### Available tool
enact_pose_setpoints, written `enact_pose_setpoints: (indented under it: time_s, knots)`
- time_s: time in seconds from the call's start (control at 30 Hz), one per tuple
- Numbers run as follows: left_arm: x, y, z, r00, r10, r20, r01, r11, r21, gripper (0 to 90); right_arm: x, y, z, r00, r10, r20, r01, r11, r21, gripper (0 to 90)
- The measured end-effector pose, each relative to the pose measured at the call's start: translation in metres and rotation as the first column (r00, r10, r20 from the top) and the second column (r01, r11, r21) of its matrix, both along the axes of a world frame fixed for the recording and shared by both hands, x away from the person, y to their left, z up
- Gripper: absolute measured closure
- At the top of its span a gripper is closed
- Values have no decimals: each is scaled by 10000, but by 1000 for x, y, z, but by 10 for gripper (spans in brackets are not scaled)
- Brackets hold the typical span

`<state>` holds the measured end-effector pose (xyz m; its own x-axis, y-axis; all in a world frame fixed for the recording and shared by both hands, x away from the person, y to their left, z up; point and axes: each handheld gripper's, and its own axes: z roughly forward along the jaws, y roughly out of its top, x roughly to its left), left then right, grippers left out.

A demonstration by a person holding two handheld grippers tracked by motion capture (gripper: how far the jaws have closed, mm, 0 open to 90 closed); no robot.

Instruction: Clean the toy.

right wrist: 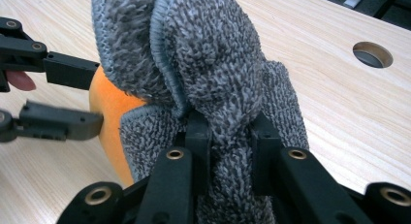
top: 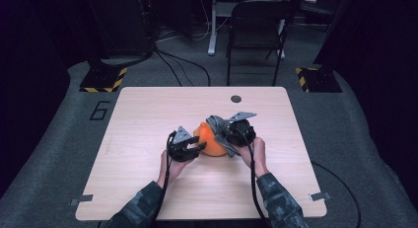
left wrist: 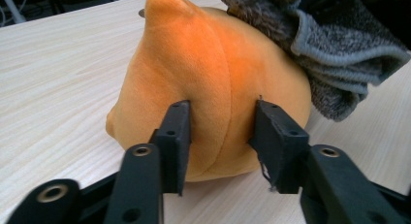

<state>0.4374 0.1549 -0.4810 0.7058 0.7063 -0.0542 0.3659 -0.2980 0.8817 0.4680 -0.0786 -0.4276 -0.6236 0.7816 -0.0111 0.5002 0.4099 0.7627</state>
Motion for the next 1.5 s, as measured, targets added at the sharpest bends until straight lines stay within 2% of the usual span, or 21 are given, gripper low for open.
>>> enact_pose_setpoints:
  time_s: [0.07,0.17,0.27,0.3,0.33,0.43,0.5,0.57,0.67,0.7,0.8,0.87,0.93,1.0,1.03,1.13,1.17,1.2,1.23,1.3,1.5]
  knots:
    - [0,-1,-1,9999,90,46,-89,10000,-20,518,1,-1,-1,10000,6,8,-6,10000,19,750]
    - [-1,-2,-3,9999,-124,-8,125,9991,412,497,1,0,-1,10000,-95,7,94,9999,75,750]
    - [-1,-3,-4,9999,-102,54,99,9985,542,494,3,-1,-1,9999,-157,4,157,9998,110,750]
    - [-1,-4,-5,9998,-169,66,163,9972,733,494,3,-1,-1,9999,-157,4,157,9998,110,750]
    - [-2,-5,-7,9996,-135,230,111,9946,1027,507,5,-3,-2,9999,-110,22,110,9999,118,749]
    - [-3,-6,-10,9991,-77,415,34,9947,1025,633,6,-4,-2,9999,-169,-33,170,9996,212,748]
    - [-2,-4,-10,9993,-113,345,82,9959,896,751,6,-5,-2,9999,-156,0,156,9997,197,748]
    - [-1,-4,-11,9994,-69,347,47,9979,653,806,7,-8,-1,9998,-176,-65,178,9990,414,749]
    - [-2,-4,-9,9994,-144,317,125,9981,610,825,6,-10,2,9998,-215,-27,216,9981,572,751]
    - [-3,-5,-9,9993,-81,367,63,9988,492,832,3,-10,6,9995,-269,136,259,9970,728,753]
    - [-4,-5,-6,9998,-144,147,139,9995,285,838,0,-8,12,9993,-189,320,163,9968,781,753]
    - [-5,-6,-4,9998,-174,-15,174,9998,-63,839,-7,-2,22,9981,39,615,-105,9941,1075,753]
    - [-9,-8,-2,9995,-275,-158,273,9995,-154,840,-14,5,28,9965,230,802,-330,9915,1258,752]
    - [-11,-10,-1,9993,-362,-115,360,9993,-131,840,-16,8,30,9951,376,910,-487,9911,1237,752]
    - [-12,-12,0,9992,-373,-118,370,9991,-193,840,-20,18,29,9935,552,1000,-640,9941,877,751]
    - [-12,-12,-1,9991,-401,-127,400,9992,-53,840,-19,23,23,9931,576,1017,-637,9963,576,751]
    - [-9,-10,-2,9993,-339,-171,338,9994,-50,840,-16,24,15,9928,531,1075,-560,9981,241,750]
    - [-9,-10,-2,9993,-339,-171,338,9994,-50,840,-15,24,13,9921,553,1130,-577,9982,188,750]
    - [-7,-7,-3,9986,-396,-360,391,9991,-152,840,-13,23,12,9932,537,1038,-563,9982,220,750]
    - [-6,-7,-4,9987,-378,-336,373,9992,-165,840,-13,22,11,9946,376,972,-411,9986,346,749]
    - [-6,-7,-5,9988,-321,-375,314,9993,-185,839,-10,9,8,9966,-11,823,-11,9996,267,748]
